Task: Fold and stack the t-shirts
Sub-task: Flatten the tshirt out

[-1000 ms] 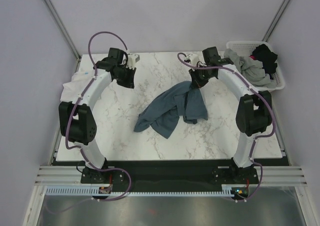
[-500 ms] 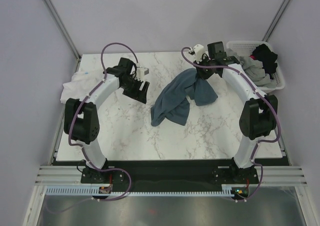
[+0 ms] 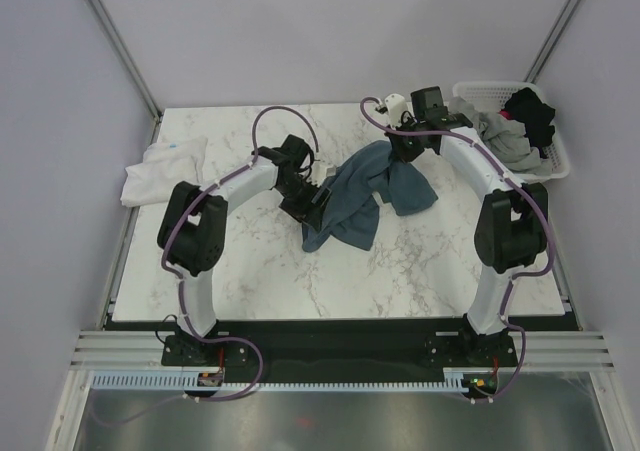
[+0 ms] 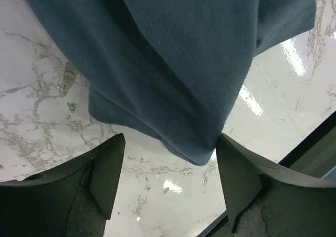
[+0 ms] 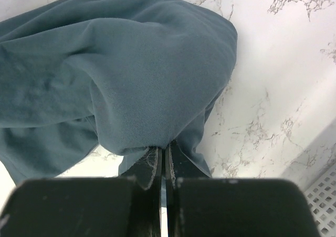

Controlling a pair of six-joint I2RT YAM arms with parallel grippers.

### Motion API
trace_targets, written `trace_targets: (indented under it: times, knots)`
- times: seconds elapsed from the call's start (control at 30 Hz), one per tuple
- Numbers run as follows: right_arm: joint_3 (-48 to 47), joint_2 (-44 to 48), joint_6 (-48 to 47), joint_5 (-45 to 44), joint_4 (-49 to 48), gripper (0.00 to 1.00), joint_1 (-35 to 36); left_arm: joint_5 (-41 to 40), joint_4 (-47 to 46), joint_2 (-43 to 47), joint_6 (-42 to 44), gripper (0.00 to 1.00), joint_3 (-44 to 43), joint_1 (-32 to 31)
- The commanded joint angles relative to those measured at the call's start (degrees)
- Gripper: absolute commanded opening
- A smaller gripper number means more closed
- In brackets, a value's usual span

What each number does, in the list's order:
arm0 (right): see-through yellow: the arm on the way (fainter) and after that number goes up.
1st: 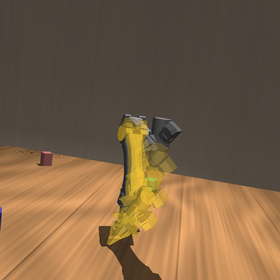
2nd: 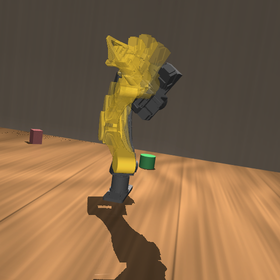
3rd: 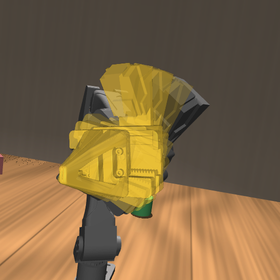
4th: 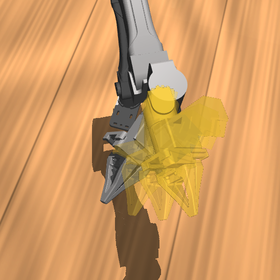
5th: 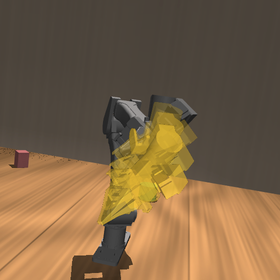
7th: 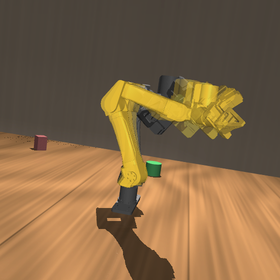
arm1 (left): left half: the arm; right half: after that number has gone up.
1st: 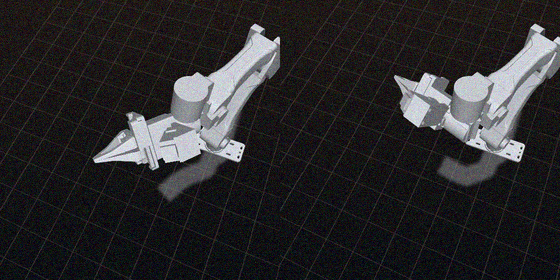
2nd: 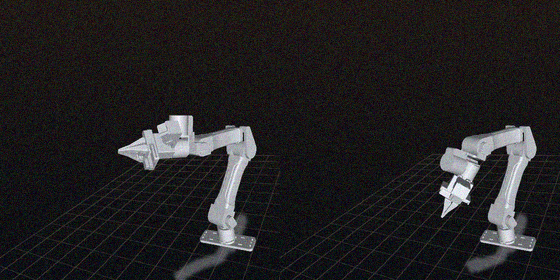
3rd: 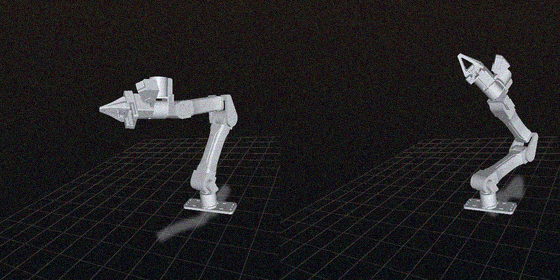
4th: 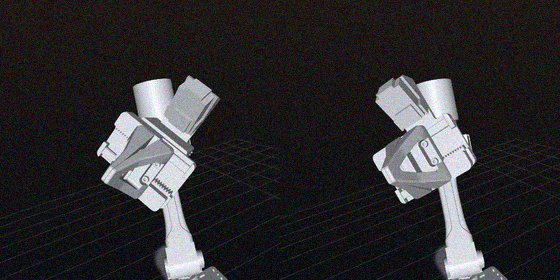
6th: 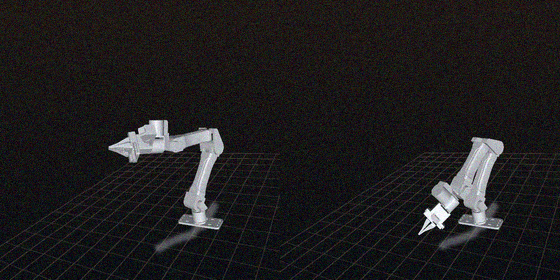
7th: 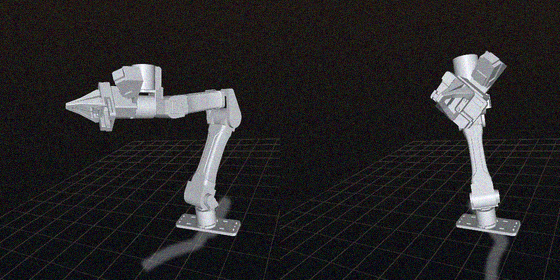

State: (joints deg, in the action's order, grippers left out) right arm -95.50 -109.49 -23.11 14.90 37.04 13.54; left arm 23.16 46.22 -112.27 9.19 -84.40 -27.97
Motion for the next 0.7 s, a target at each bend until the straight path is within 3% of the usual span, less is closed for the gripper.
trace_targets:
  times: [0.0, 0.1, 0.27, 0.33, 0.37, 0.4, 0.57, 0.67]
  knots:
    - [-1.88, -0.02, 0.61, -0.22, -1.18, 0.00, 0.08, 1.98, -0.34, -1.90, -1.46, 0.74, -2.61, -0.77]
    - [-1.62, -0.11, 0.88, -0.48, -1.09, 0.00, 0.08, 1.81, 0.27, -3.92, -1.19, 0.62, -4.63, -0.86]
    - [-1.00, 0.16, 1.05, -1.18, -1.88, 0.00, 0.08, 0.23, 0.80, -4.63, 0.04, 0.57, -7.88, -0.86]
    - [-1.00, -0.02, 1.49, -1.62, -2.32, 0.00, 0.00, -0.13, 0.98, -4.63, 0.65, 0.47, -8.50, -0.86]
    - [-1.09, -0.02, 1.58, -1.80, -2.49, 0.00, 0.08, -0.39, 1.07, -4.37, 0.83, 0.37, -8.76, -0.86]
    - [-1.61, -0.11, 1.93, -1.97, -2.50, 0.00, -0.09, -2.05, 1.07, -4.19, 0.22, 0.02, -8.94, -0.95]
    - [-3.98, 0.33, 4.04, -4.95, -3.72, 0.00, -0.27, -7.24, 1.16, -1.12, 2.40, 0.02, -12.00, -0.25]
    - [-8.45, 1.21, 6.23, -6.45, -4.34, 0.00, -1.15, -15.48, 0.90, 2.92, 6.18, 0.02, -16.39, -0.07]
